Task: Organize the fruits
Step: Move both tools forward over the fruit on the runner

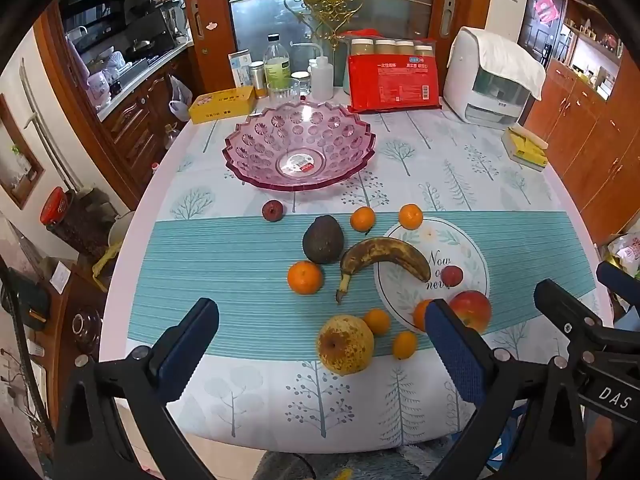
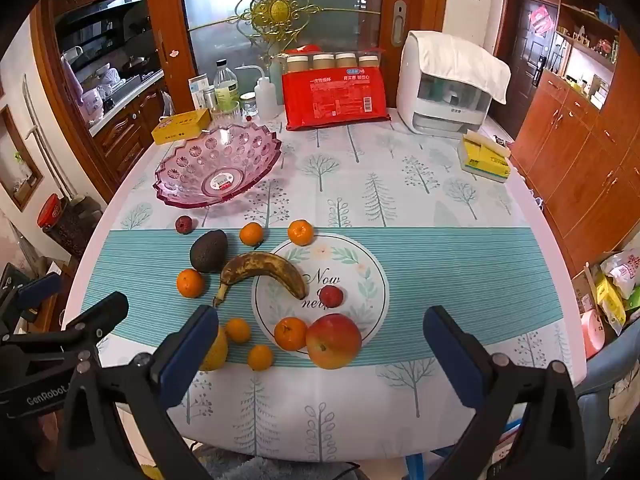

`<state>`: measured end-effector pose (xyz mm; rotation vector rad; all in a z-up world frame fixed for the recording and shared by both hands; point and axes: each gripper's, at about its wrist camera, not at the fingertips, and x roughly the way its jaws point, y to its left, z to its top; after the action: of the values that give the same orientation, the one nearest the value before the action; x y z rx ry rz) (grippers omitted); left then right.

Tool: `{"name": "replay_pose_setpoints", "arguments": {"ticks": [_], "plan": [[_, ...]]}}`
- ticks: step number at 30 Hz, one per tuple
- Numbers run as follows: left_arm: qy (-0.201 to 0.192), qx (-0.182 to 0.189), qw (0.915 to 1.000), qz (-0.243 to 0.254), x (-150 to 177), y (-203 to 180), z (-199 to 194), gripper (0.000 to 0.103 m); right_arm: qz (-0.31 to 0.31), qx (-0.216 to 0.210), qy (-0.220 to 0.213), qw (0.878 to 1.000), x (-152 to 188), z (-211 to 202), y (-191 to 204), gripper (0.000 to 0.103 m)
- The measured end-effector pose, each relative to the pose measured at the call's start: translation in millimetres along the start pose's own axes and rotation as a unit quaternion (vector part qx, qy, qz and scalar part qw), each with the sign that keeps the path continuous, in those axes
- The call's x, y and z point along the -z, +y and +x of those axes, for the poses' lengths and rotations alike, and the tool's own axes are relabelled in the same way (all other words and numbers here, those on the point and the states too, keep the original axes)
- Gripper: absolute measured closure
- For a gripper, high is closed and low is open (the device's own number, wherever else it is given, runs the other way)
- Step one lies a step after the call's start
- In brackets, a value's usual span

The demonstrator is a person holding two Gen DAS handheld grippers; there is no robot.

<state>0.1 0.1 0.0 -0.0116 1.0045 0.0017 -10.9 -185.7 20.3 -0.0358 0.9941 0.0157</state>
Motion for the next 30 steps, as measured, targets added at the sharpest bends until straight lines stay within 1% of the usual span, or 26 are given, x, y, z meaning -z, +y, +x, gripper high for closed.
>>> {"name": "replay_pose_setpoints", "arguments": {"ticks": [7,8,11,12,13,30], "plan": [[-0.001,-0.005,1.0000,-0.003,-1.3,0.7,2.1,0.001,-0.001,0.001,0.000,1.000,-0.8,1.2,0.0,0.000],[0.001,-0.006,1.0000,-0.005,-9.1,2.8,2.3,0.001,0.000,0.001,0.000,1.000,-1.0,2.0,-0.1,0.000],[0.010,-0.002,0.9999,-0.008,-13.3,4.1,7.8,0.001,-0.001,0.000,0.000,1.000,-3.7,3.4,-1.8,0.000],[0.008,-0.002,0.9999,-0.007,-4.9,3.9,4.6,0.001,-0.001,0.000,0.000,1.000,-4.6,3.5,-2.0,0.000],[0.009,-0.002,0.9999,-0.006,-4.2,0.8,5.9,0.001,-0.001,0.000,-0.001,1.000,-3.7,4.4,-1.1,0.000],[0.015,0.004,0.9999,-0.001,-6.6,-5.8,10.4,0.001,0.000,-0.004,0.004,1.000,-3.2,8.6,-1.6,0.000]]}}
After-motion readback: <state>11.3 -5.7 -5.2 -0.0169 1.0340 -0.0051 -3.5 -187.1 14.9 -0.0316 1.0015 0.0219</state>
